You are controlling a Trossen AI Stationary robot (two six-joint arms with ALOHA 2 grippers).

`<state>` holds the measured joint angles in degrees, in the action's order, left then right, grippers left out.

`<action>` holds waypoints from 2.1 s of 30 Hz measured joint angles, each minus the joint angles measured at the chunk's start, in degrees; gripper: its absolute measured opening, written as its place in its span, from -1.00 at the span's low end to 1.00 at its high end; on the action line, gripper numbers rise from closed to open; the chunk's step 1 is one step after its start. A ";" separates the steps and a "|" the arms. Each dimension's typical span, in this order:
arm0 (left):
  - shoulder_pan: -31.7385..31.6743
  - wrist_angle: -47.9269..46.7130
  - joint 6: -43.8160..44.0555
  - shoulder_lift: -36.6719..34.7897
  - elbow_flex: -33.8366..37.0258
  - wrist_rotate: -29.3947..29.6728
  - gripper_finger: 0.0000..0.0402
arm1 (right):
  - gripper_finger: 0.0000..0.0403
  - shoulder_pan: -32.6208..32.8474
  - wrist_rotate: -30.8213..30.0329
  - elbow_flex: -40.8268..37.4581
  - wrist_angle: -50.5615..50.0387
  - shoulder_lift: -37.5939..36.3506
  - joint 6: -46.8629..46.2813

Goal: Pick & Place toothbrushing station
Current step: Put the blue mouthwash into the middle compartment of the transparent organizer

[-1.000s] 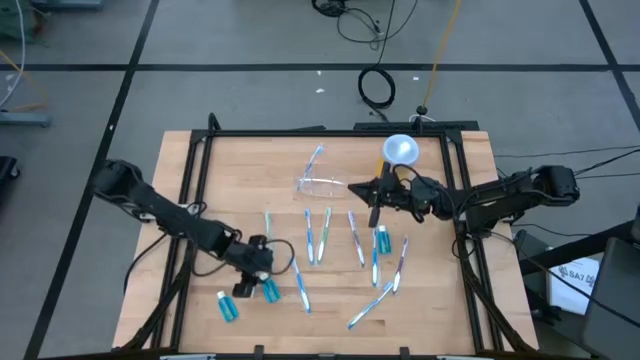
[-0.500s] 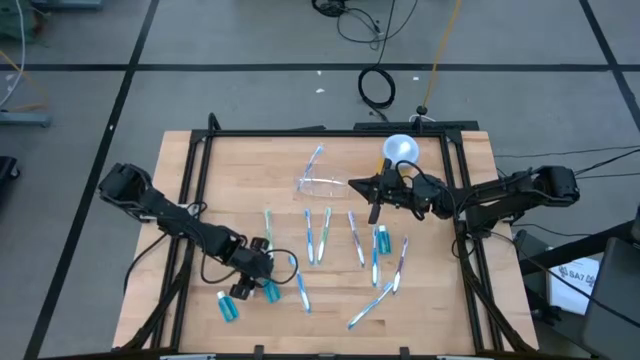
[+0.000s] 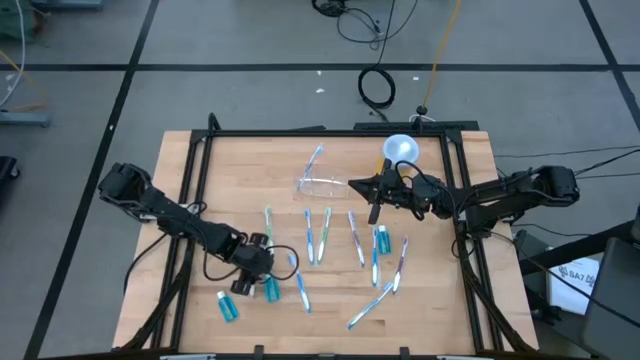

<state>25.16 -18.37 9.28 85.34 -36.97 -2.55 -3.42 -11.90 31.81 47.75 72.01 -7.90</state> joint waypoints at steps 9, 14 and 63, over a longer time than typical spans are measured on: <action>-0.02 -3.65 -8.59 0.02 -3.14 0.22 0.08 | -0.98 0.00 0.00 0.00 -0.43 0.00 0.02; -0.02 -4.10 -15.27 0.02 -3.69 0.22 0.01 | -0.98 0.00 0.00 0.00 -0.46 0.00 0.02; 8.66 -5.36 4.46 0.04 -3.69 4.68 -0.11 | -0.98 11.54 -0.31 0.00 -7.30 0.02 -9.03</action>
<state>33.82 -23.73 13.74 85.38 -40.66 2.13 8.12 -12.21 31.81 40.45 72.03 -16.93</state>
